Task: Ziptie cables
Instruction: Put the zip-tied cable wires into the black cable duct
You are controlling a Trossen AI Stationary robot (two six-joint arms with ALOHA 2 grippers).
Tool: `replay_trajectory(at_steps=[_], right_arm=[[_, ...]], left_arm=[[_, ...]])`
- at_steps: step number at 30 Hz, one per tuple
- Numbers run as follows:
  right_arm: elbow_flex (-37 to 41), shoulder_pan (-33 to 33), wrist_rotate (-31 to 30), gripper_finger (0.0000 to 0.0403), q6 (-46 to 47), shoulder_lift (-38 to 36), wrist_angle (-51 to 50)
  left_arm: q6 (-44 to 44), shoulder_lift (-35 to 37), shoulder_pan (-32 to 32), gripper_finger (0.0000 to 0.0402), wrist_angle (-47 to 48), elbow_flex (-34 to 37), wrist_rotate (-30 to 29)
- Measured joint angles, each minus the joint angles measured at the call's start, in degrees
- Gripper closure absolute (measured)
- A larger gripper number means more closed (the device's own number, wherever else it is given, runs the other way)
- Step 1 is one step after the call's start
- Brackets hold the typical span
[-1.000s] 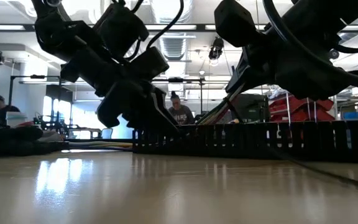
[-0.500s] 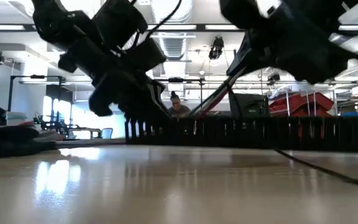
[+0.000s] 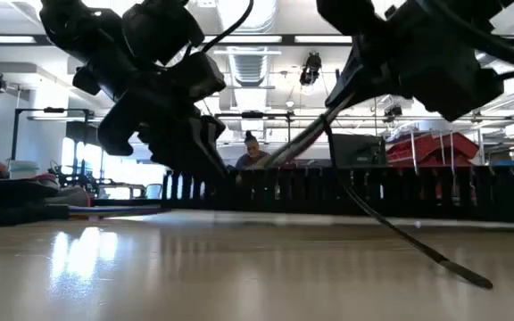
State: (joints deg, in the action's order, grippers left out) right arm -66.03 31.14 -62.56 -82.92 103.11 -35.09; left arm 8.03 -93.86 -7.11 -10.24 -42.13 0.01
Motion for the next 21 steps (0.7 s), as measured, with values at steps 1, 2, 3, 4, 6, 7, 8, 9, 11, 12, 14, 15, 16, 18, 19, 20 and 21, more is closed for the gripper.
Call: replay_trajectory(at_steps=[1,2,3,4,6,7,8,9,11,12,14,15,16,18,19,20,21], right_arm=[[0.0,0.0,0.1,0.0403,0.0,0.4,0.0],[0.0,-0.1,0.1,0.0403,0.0,0.6,0.1],[0.0,-0.1,0.4,0.0403,0.0,0.6,0.2],[0.0,-0.1,0.5,0.0403,0.0,0.6,0.4],[0.0,-0.3,0.5,0.0403,0.0,0.6,1.1],[0.0,-0.4,0.5,0.0403,0.0,0.6,1.2],[0.0,-0.5,0.5,0.0403,0.0,0.6,1.2],[0.0,-0.6,0.5,0.0403,0.0,0.6,1.2],[0.0,-0.8,0.5,0.0403,0.0,0.6,1.3],[0.0,-0.9,0.5,0.0403,0.0,0.6,1.3],[0.0,-1.1,0.5,0.0403,0.0,0.6,1.3],[0.0,-1.2,0.3,0.0403,0.0,0.6,1.3],[0.0,-1.2,-0.1,0.0403,0.0,0.6,1.4],[0.0,-1.2,-0.5,0.0403,0.0,0.6,1.5],[0.0,-1.1,-0.5,0.0403,0.0,0.6,1.5],[0.0,-1.0,-0.5,0.0403,0.0,0.6,1.5],[0.0,-0.8,-0.4,0.0403,0.0,0.6,1.5]], left_arm=[[-0.1,0.0,0.0,0.0352,0.2,0.0,0.7],[-0.2,0.0,0.0,0.0346,0.3,0.0,1.2],[-0.2,0.0,0.0,0.0341,0.4,0.0,1.6],[-0.2,0.0,0.0,0.0337,0.5,0.0,1.9],[-0.2,0.0,0.0,0.0328,0.3,-0.1,2.2],[-0.2,0.0,0.0,0.0324,0.2,-0.1,2.2],[-0.2,0.0,0.0,0.0321,0.2,-0.1,2.2],[-0.2,0.0,0.0,0.0318,0.2,-0.1,2.2],[-0.2,0.0,0.0,0.0313,0.2,-0.1,2.2],[-0.1,0.0,0.0,0.0312,0.2,-0.1,2.2],[-0.1,0.0,0.0,0.0312,0.3,-0.1,2.2],[-0.1,0.0,0.0,0.0315,0.5,-0.1,1.9],[-0.1,0.0,0.0,0.0319,0.7,-0.1,1.4],[0.0,0.0,0.0,0.0334,1.4,-0.1,0.7],[0.0,0.0,0.0,0.0345,1.8,-0.1,0.6],[0.0,0.1,0.0,0.0358,2.3,-0.1,0.5],[0.1,0.1,0.0,0.0371,2.7,-0.1,0.5]])
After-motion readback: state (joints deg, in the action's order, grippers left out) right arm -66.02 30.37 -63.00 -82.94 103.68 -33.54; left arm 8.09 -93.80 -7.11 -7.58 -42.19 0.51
